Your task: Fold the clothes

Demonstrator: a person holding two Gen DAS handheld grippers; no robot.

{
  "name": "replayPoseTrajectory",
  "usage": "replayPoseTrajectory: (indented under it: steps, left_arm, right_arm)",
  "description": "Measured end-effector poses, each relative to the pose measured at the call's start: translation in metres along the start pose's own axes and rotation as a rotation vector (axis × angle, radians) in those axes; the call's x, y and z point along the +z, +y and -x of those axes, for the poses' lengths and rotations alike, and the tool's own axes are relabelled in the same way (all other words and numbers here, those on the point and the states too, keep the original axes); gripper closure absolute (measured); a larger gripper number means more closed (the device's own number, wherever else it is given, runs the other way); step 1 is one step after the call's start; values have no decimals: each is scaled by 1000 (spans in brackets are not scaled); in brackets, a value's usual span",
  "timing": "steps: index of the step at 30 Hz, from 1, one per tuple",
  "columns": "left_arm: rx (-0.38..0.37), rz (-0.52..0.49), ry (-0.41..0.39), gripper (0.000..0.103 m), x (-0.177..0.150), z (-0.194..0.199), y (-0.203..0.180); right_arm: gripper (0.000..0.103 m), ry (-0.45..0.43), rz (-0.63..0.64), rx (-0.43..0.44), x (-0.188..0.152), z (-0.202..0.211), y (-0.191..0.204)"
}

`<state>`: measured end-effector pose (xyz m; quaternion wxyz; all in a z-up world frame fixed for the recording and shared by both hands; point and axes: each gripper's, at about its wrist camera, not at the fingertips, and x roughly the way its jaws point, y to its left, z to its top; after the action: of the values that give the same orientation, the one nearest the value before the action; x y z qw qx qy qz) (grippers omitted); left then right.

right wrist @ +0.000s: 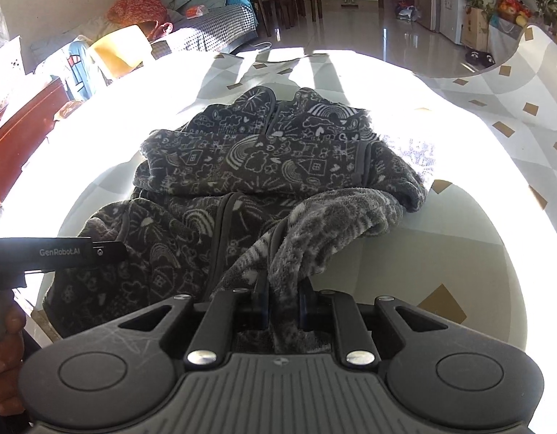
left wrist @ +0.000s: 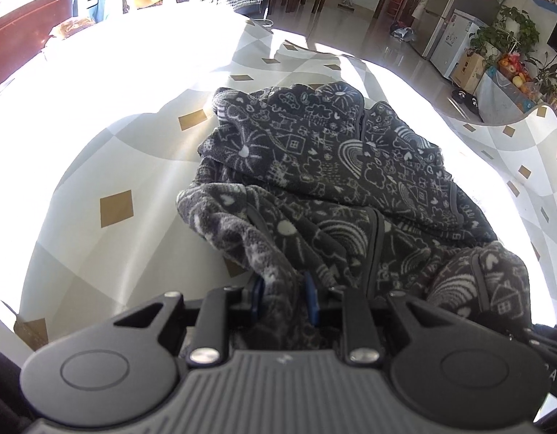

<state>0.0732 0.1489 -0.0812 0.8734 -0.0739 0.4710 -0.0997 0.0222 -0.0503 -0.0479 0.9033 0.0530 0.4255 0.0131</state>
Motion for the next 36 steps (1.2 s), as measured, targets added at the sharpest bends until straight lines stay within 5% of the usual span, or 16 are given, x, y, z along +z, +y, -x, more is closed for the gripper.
replayPoseTrajectory:
  steps: [6, 13, 20, 30, 36]
  left_arm:
    - [1, -2, 4, 82, 11, -7, -5]
    - [-33, -12, -37, 82, 42, 4, -11]
    - [-11, -74, -21, 82, 80, -15, -20]
    - [39, -62, 104, 71, 38, -29, 14]
    - [70, -26, 157, 59, 5, -30, 28]
  right_arm:
    - [88, -15, 91, 39, 26, -9, 0]
    - [89, -45, 10, 141, 55, -6, -11]
    - [90, -49, 46, 92, 83, -33, -10]
    - [88, 61, 27, 34, 64, -54, -30]
    - [69, 114, -20, 16, 55, -55, -44]
